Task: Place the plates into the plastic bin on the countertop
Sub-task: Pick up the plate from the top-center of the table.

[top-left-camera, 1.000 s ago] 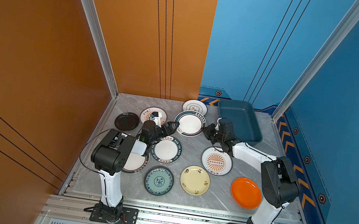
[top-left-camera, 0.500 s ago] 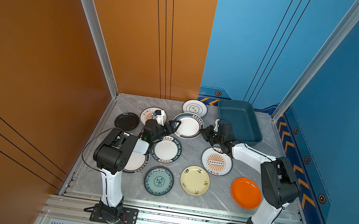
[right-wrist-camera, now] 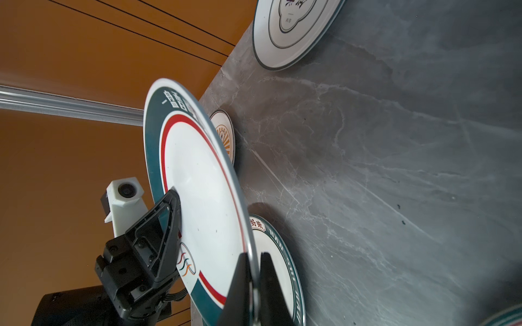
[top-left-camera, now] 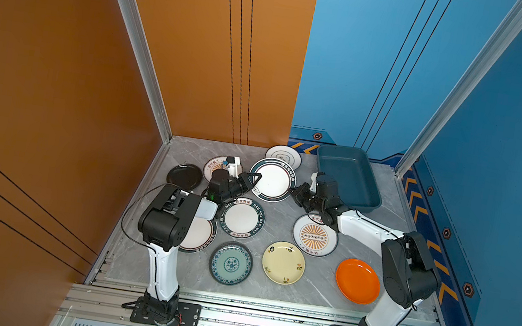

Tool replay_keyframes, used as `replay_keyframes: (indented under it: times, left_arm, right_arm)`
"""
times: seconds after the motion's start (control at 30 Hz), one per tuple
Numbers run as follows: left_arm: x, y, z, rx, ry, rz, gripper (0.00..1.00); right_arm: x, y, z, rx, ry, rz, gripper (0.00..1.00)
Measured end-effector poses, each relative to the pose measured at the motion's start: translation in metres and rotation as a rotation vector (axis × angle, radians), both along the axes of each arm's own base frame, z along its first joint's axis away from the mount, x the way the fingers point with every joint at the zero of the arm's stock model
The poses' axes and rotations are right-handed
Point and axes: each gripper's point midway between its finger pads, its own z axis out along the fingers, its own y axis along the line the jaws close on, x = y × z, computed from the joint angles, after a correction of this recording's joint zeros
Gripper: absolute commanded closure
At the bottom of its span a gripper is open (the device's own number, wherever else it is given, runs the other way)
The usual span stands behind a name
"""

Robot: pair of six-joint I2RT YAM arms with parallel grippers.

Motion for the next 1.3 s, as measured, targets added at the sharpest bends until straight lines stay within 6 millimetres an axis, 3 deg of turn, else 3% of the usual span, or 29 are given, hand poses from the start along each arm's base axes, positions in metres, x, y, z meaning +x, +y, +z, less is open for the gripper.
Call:
replay_keyframes:
  times: [0.13,0.43,0.5,0.57,0.63,0.73,0.77,0.8,0.87,0.9,0.93,0.97,1.07,1.13,1.3]
  left_arm:
    - [-0.003,-0.004,0.001,0.018,-0.021,-0.021,1.0]
    - [-0.01,-0.012,0.0,0.02,-0.022,-0.066,1.0]
    - [-0.011,-0.013,-0.001,0.023,-0.02,-0.067,1.0]
    - [-0.011,-0.011,-0.005,0.018,0.003,-0.061,1.0]
    - [-0.008,-0.003,-0.009,-0.011,0.053,-0.04,1.0]
    - [-0.006,0.003,-0.004,-0.059,0.085,-0.025,1.0]
    - [-0.006,0.004,-0.001,-0.065,0.084,-0.024,0.95]
    - [-0.006,0.004,0.0,-0.07,0.084,-0.023,0.85]
    - [-0.007,0.003,-0.001,-0.055,0.073,-0.031,0.47]
    - [-0.009,-0.001,-0.002,-0.036,0.058,-0.046,0.2]
    - [-0.012,-0.006,-0.001,-0.023,0.044,-0.064,0.02]
    - [-0.015,-0.011,-0.001,-0.014,0.03,-0.081,0.02]
    - [-0.023,-0.021,-0.001,0.008,0.005,-0.125,0.02]
    - [-0.028,-0.024,0.0,0.025,-0.009,-0.141,0.02]
    - [-0.04,-0.019,0.018,0.113,-0.057,-0.143,0.02]
  right_arm:
    - [-0.003,0.005,0.001,0.003,-0.008,0.032,0.54]
    - [0.009,0.023,-0.011,0.064,-0.036,0.1,0.55]
    - [0.012,0.028,-0.015,0.077,-0.037,0.115,0.62]
    - [0.015,0.03,-0.016,0.095,-0.044,0.125,0.77]
    - [0.017,0.033,-0.008,0.128,-0.071,0.147,0.9]
    - [0.019,0.036,0.006,0.176,-0.109,0.166,1.0]
    - [0.019,0.037,0.009,0.183,-0.116,0.168,1.0]
    - [0.02,0.037,0.01,0.186,-0.121,0.169,1.0]
    - [0.02,0.036,0.012,0.181,-0.126,0.167,1.0]
    - [0.02,0.035,0.011,0.166,-0.125,0.159,1.0]
    - [0.02,0.033,0.008,0.146,-0.117,0.153,1.0]
    - [0.02,0.031,0.006,0.13,-0.113,0.148,1.0]
    - [0.025,0.013,0.003,0.073,-0.09,0.112,1.0]
    - [0.035,-0.01,0.007,0.044,-0.083,0.068,1.0]
    - [0.083,-0.109,0.046,-0.06,-0.136,-0.14,1.0]
